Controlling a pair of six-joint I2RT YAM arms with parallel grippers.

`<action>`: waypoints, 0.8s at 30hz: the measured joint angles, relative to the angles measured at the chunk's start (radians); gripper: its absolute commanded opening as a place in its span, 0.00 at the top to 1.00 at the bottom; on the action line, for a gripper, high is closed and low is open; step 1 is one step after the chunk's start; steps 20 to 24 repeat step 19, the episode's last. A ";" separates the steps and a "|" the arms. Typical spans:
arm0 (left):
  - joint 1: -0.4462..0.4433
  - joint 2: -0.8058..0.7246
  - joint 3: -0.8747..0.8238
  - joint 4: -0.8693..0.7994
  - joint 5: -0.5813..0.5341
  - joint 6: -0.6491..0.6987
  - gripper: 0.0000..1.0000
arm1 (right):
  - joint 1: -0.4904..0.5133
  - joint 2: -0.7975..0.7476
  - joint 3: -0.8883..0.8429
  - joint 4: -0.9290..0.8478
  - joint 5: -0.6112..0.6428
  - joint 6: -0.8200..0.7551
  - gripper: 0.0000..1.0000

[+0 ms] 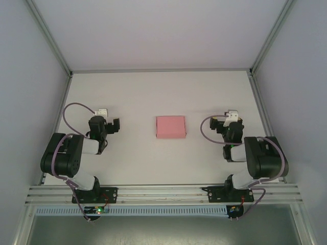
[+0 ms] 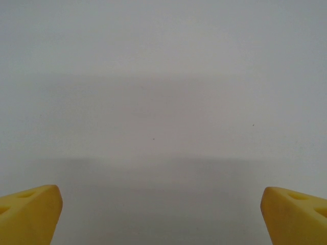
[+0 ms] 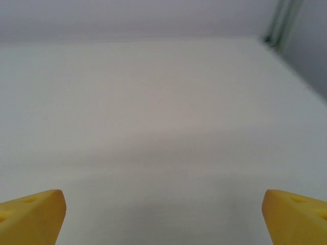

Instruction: Assemble paper box

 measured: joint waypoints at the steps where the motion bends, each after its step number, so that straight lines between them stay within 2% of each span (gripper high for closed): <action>1: 0.003 -0.001 0.002 0.002 0.003 0.000 0.00 | 0.007 0.000 0.031 -0.024 0.000 -0.006 0.02; 5: 0.008 -0.003 0.008 0.030 0.011 0.000 0.00 | 0.013 -0.007 0.075 -0.001 0.002 -0.010 0.02; 24: 0.008 -0.003 0.008 0.031 0.011 0.003 0.00 | 0.019 -0.008 0.075 -0.029 0.016 -0.011 0.02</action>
